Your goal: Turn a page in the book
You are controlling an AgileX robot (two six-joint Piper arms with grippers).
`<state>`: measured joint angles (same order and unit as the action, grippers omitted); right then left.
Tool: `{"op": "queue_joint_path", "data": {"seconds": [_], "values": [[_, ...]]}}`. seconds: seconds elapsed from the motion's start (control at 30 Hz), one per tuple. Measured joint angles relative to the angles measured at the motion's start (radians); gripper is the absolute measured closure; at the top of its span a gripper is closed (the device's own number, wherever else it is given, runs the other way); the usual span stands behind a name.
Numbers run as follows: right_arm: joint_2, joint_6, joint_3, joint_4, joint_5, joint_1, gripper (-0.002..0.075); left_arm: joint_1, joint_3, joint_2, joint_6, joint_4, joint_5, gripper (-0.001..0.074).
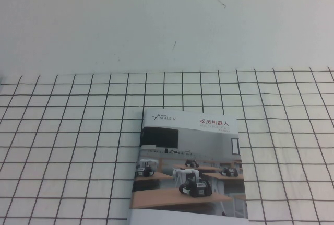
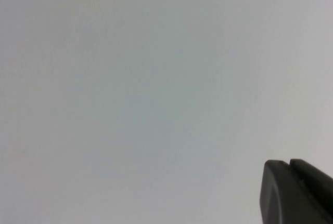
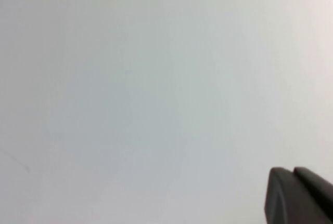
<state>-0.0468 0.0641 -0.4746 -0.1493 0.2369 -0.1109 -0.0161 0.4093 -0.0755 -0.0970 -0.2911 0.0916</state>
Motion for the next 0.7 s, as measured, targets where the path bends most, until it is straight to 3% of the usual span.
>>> {"op": "queue_joint_path", "data": {"seconds": [0.2, 0.37, 0.47, 0.7], "values": [[-0.257, -0.111, -0.170, 0.129, 0.361, 0.000, 0.0728, 0.000, 0.170, -0.216, 0.060, 0.005, 0.291, 0.0738], [-0.507, -0.256, -0.252, 0.294, 0.522, 0.000, 0.0728, 0.000, 0.190, -0.372, 0.066, -0.053, 0.304, 0.0738], [-0.649, -0.452, -0.262, 0.444, 0.555, 0.000, 0.0728, 0.000, 0.190, -0.464, 0.103, -0.177, 0.317, 0.0738], [-0.894, -0.847, -0.263, 0.828, 0.601, 0.000, 0.0727, 0.000, 0.236, -0.694, 0.520, -0.654, 0.597, 0.0738]]}}
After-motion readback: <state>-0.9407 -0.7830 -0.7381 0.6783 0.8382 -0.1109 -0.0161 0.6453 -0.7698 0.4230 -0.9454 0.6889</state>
